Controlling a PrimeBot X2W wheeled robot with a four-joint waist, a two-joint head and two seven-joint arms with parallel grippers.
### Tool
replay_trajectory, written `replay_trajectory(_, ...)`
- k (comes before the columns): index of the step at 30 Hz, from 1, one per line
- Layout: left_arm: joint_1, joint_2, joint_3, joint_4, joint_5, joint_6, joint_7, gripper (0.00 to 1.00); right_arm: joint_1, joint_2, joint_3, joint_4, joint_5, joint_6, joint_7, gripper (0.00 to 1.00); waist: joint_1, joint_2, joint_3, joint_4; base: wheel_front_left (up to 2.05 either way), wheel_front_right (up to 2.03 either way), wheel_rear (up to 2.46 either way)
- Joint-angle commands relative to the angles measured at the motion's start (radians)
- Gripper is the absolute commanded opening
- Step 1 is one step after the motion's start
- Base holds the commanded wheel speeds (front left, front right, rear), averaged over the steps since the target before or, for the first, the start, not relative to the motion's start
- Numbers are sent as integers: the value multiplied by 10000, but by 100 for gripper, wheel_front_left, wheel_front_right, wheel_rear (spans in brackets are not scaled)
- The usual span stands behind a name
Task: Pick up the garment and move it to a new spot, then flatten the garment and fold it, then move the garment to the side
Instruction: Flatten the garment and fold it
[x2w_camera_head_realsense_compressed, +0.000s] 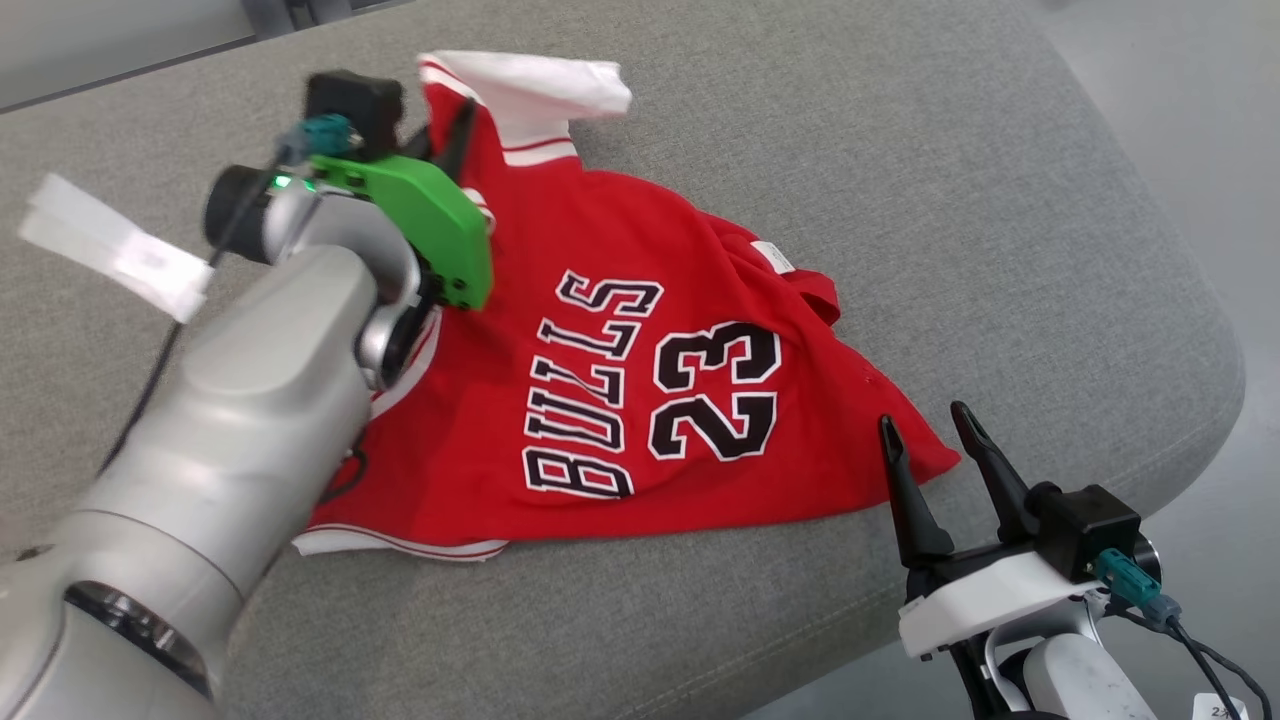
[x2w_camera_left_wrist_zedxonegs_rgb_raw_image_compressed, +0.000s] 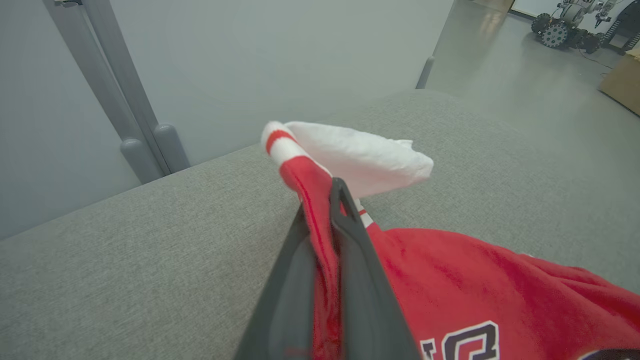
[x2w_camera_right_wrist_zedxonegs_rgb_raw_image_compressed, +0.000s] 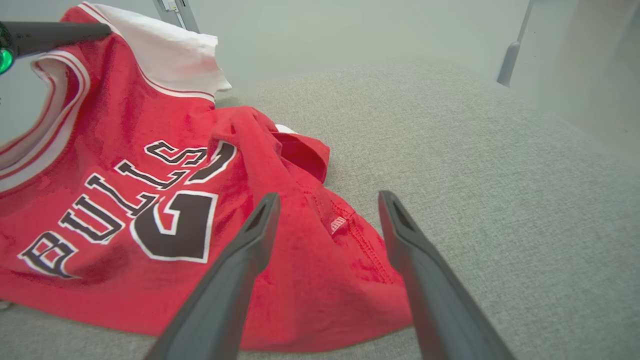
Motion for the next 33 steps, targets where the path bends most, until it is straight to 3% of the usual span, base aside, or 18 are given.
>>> replay_trajectory(1, -196, 175, 104, 69, -97, 69, -95, 0, -63, -13, 21, 20, -65, -11, -31, 100, 0, -1, -1, 21, 0, 0, 0)
replay_trajectory(7, -816, 1318, 962, 733, -484, 338, -490, 0, -212, -13, 82, -33, -182, -11, -31, 100, 0, -1, 247, 48, 0, 0, 0)
replay_trajectory(16, -904, 2436, 2474, 1246, -725, 642, -986, 0, -510, -15, 137, -114, -12, -12, -31, 100, 0, -1, 858, -75, 0, 0, 0)
replay_trajectory(21, -339, 2451, 2489, 1674, -898, 216, -545, 0, -517, -13, 75, -128, 43, -12, -31, 100, 0, -1, 962, -113, 0, 0, 0)
replay_trajectory(22, -335, 2444, 2488, 1705, -930, 72, -370, 24, -494, -15, 54, -133, 62, -11, -31, 100, 0, -1, 962, -115, 0, 0, 0)
replay_trajectory(23, -332, 2452, 2494, 1718, -980, -67, -239, 76, -475, -13, 40, -138, 77, -11, -31, 100, 0, -1, 959, -117, 0, 0, 0)
replay_trajectory(24, -321, 2468, 2494, 1713, -1051, -200, -88, 100, -454, -13, 26, -142, 90, -11, -31, 100, 0, -1, 949, -113, 0, 0, 0)
replay_trajectory(28, -537, 2650, 2265, 1410, -967, -730, 633, 100, -345, -13, -29, -123, 129, -11, -31, 100, 0, -1, 845, -35, 0, 0, 0)
replay_trajectory(33, -892, 2813, 1964, 500, -684, -980, 1156, 100, -316, -15, -36, -78, 186, -11, -31, 100, 0, -1, 712, 104, 0, 0, 0)
